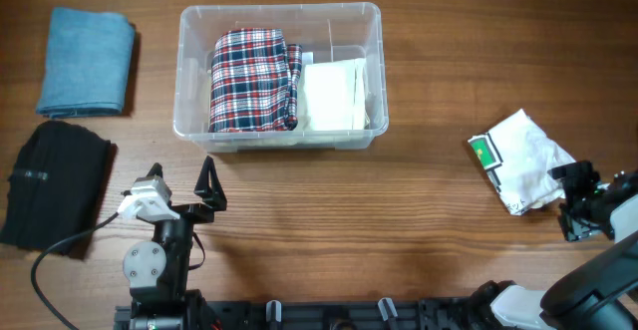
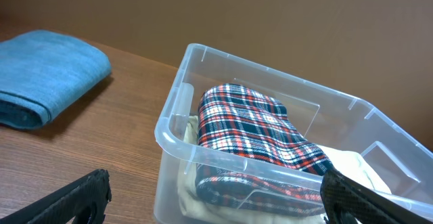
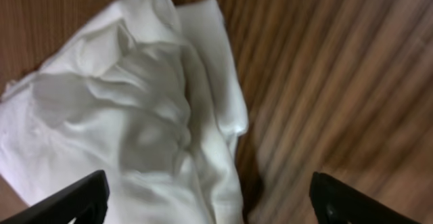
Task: Pack container
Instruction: 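Grasp the white cloth with the right gripper and lift it, then carry the white cloth into the right side of the box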
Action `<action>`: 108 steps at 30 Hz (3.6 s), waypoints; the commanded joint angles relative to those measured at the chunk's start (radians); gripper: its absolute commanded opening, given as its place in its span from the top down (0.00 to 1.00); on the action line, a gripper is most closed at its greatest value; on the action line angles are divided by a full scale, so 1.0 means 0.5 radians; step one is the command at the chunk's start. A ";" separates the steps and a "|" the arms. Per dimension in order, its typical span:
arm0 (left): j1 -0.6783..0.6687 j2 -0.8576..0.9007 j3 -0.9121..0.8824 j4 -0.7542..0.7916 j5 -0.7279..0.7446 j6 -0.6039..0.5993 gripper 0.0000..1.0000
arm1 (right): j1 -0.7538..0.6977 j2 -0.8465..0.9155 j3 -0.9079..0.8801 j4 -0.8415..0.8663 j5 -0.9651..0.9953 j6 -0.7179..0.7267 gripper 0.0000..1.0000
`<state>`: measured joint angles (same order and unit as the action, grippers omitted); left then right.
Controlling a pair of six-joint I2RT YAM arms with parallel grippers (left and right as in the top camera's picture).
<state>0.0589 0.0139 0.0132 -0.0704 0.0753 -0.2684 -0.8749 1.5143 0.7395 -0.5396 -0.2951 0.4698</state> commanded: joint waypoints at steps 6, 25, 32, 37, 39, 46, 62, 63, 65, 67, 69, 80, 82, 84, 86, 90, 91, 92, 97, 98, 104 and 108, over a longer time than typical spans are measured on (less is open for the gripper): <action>-0.010 -0.014 -0.015 -0.002 -0.011 0.003 0.00 | -0.003 -0.021 -0.403 0.542 -0.343 -0.154 0.16; -0.010 -0.014 -0.015 -0.002 -0.012 0.003 0.00 | 0.034 -0.022 -0.490 0.972 -0.616 -0.126 0.96; -0.010 -0.014 -0.015 -0.002 -0.012 0.003 0.00 | 0.389 -0.023 -0.086 0.732 -0.700 -0.217 0.96; -0.010 -0.014 -0.015 -0.002 -0.012 0.003 0.00 | 0.680 -0.026 0.351 0.349 -0.700 -0.407 0.96; -0.010 -0.014 -0.015 -0.002 -0.012 0.003 0.00 | 0.797 -0.026 0.596 0.112 -0.683 -0.499 0.96; -0.010 -0.014 -0.015 -0.002 -0.012 0.003 0.00 | 1.061 -0.026 1.251 -0.504 -0.668 -0.853 0.96; -0.010 -0.014 -0.015 -0.002 -0.011 0.003 0.00 | 1.968 0.021 2.042 -0.588 -0.563 -0.895 0.96; -0.010 -0.014 -0.015 -0.002 -0.011 0.003 0.00 | 2.029 0.040 2.042 -0.557 -0.555 -0.871 0.96; -0.010 -0.014 -0.015 -0.002 -0.012 0.003 0.00 | 2.136 0.091 2.042 -0.508 -0.544 -0.837 0.96; -0.010 -0.014 -0.015 -0.002 -0.012 0.003 0.00 | 2.247 0.159 2.042 -0.468 -0.480 -0.762 0.96; -0.010 -0.014 -0.015 -0.002 -0.012 0.003 0.00 | 2.351 0.246 2.042 -0.412 -0.455 -0.695 0.96; -0.010 -0.014 -0.015 -0.002 -0.012 0.003 0.00 | 2.602 0.463 2.042 -0.172 0.549 0.607 0.96; -0.010 -0.014 -0.015 -0.002 -0.012 0.003 0.00 | 2.657 0.463 2.042 -0.173 0.814 0.851 0.96; -0.010 -0.014 -0.015 -0.002 -0.012 0.003 0.00 | 2.737 0.463 2.042 -0.198 1.150 1.112 0.96; -0.010 -0.014 -0.015 -0.002 -0.012 0.003 0.00 | 2.829 0.463 2.042 -0.217 1.403 1.219 0.96; -0.010 -0.014 -0.015 -0.002 -0.012 0.004 0.00 | 2.930 0.463 2.042 -0.145 1.577 1.222 0.96; -0.010 -0.014 -0.015 -0.002 -0.012 0.003 0.00 | 2.930 0.463 2.042 -0.127 1.571 1.223 0.96; -0.010 -0.014 -0.015 -0.002 -0.012 0.003 0.00 | 2.929 0.463 2.042 -0.117 1.572 1.250 0.96; -0.010 -0.014 -0.015 -0.002 -0.012 0.003 0.00 | 2.930 0.465 2.039 -0.205 1.566 1.798 0.96; -0.010 -0.014 -0.015 -0.002 -0.012 0.003 0.00 | 2.930 0.468 2.039 -0.255 1.546 1.961 0.95; -0.010 -0.014 -0.015 -0.002 -0.012 0.003 0.00 | 2.935 0.557 2.039 -0.323 1.383 2.422 0.96; -0.010 -0.014 -0.015 -0.002 -0.012 0.003 0.00 | 2.945 0.651 2.039 -0.298 1.326 2.513 0.96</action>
<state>0.0589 0.0139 0.0132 -0.0704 0.0753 -0.2684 0.5896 1.7969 1.7374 -0.7002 0.3889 1.6485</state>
